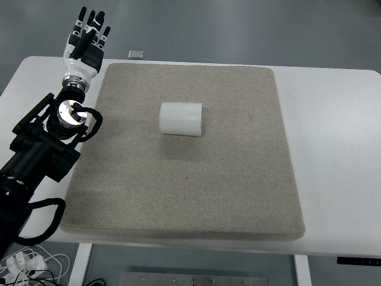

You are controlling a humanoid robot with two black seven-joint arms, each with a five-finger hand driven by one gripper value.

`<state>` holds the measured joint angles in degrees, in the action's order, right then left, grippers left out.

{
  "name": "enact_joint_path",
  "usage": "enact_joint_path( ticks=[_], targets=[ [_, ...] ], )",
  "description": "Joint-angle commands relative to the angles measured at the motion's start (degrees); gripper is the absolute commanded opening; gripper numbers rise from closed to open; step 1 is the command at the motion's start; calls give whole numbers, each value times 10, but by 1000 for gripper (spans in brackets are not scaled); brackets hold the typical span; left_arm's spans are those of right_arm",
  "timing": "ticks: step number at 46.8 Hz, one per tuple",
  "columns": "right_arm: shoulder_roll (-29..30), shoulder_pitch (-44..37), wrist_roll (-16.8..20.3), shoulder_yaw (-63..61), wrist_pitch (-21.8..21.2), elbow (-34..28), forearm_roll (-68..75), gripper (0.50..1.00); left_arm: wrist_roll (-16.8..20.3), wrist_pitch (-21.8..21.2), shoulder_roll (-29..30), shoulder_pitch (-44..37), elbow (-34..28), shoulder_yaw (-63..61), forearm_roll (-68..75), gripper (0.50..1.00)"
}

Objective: Flip white cup upright

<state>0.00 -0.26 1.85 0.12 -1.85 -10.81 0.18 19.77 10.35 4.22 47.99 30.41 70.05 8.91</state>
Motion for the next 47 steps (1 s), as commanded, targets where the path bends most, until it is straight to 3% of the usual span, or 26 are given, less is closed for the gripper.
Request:
enact_joint_path(
  ticks=[1,26,35,47],
  targets=[
    [0,0,0,1,0,0,0,952,0,-1,0,0,0,0,0,996],
    [0,0,0,0,0,0,0,952,0,0,20,18,-35,-1,-2,996],
    [0,0,0,1,0,0,0,952,-1,47,33,26,-28,-6,7,994],
    [0,0,0,1,0,0,0,952,-5,-8,43,71,21,-188,42,994]
  ],
)
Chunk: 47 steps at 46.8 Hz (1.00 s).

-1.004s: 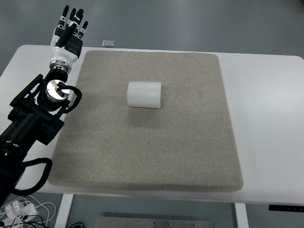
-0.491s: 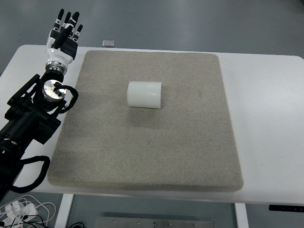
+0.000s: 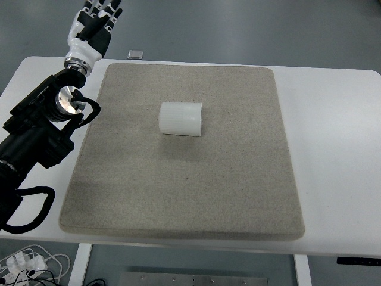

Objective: Flip white cup upright

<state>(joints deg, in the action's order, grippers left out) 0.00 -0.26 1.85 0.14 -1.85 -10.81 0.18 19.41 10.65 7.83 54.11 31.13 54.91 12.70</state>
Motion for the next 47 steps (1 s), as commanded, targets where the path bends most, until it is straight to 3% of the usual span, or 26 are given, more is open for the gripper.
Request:
enact_joint_path(
  ticks=[1,9,20,31,36,40,47],
  targets=[
    [0,0,0,0,0,0,0,952,-3,-10,13,12,20,-51,7,992],
    [0,0,0,0,0,0,0,952,-3,-19,61,19,108,-173,57,979],
    [0,1,0,-1,0,0,0,952,-5,-13,89,23,137,-193,161,979],
    [0,1,0,-1,0,0,0,952,-46,-10,158,77,202,-304,207,979],
    [0,1,0,0,0,0,0,952,-81,-15,184,115,233,-355,208,979],
    [0,1,0,-1,0,0,0,952,-130,-21,200,139,256,-378,208,979],
    [0,1,0,0,0,0,0,952,-191,-55,201,147,286,-381,218,990]
  ],
)
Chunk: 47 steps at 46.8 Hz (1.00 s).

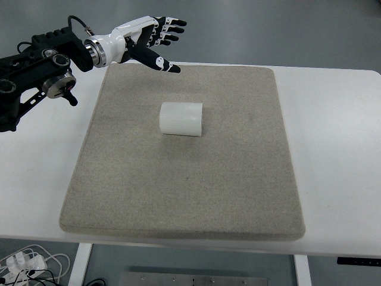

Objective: Flip white cup upright
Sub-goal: 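Swing the left hand over the white cup lying on its side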

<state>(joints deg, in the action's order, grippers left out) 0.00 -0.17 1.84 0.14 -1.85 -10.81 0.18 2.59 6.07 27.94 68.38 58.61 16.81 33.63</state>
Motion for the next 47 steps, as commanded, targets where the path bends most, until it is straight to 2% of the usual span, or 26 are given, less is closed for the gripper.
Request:
enact_joint_path(
  ticks=[1,7,14,21,27,37,47],
  targets=[
    [0,0,0,0,0,0,0,952,-28,-9,1,6,13,0,13,990],
    [0,0,0,-1,0,0,0,952,-72,-4,3,12,18,3,8,992],
    [0,0,0,0,0,0,0,952,-73,9,8,11,39,16,-7,994],
    [0,0,0,0,0,0,0,952,-93,54,25,14,62,10,-1,992],
    [0,0,0,0,0,0,0,952,-136,90,48,31,83,5,7,992],
    [0,0,0,-1,0,0,0,952,-153,133,50,41,87,-2,85,992],
    [0,0,0,-1,0,0,0,952,-154,141,41,39,88,-6,187,992]
  ],
)
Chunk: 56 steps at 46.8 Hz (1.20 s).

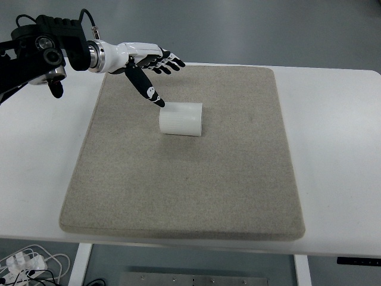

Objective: Flip white cup upright
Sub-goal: 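Swing the left hand over the white cup lying on its side, then close the left hand fingers around the cup's body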

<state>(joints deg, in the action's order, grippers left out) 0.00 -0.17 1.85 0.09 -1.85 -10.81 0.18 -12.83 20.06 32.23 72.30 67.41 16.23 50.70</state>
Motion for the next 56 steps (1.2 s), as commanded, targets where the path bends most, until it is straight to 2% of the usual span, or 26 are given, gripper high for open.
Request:
enact_joint_path(
  ticks=[1,8,13,28,56],
  targets=[
    [0,0,0,0,0,0,0,952,0,2,-2,0,0,-1,16,992],
    [0,0,0,0,0,0,0,952,0,3,-8,-7,-4,-3,26,990],
    [0,0,0,0,0,0,0,952,-3,0,-53,-5,-19,-22,35,992],
    [0,0,0,0,0,0,0,952,-7,-4,-121,-3,-90,-30,69,988],
    [0,0,0,0,0,0,0,952,-7,0,-161,-6,-123,-54,79,964]
  ],
)
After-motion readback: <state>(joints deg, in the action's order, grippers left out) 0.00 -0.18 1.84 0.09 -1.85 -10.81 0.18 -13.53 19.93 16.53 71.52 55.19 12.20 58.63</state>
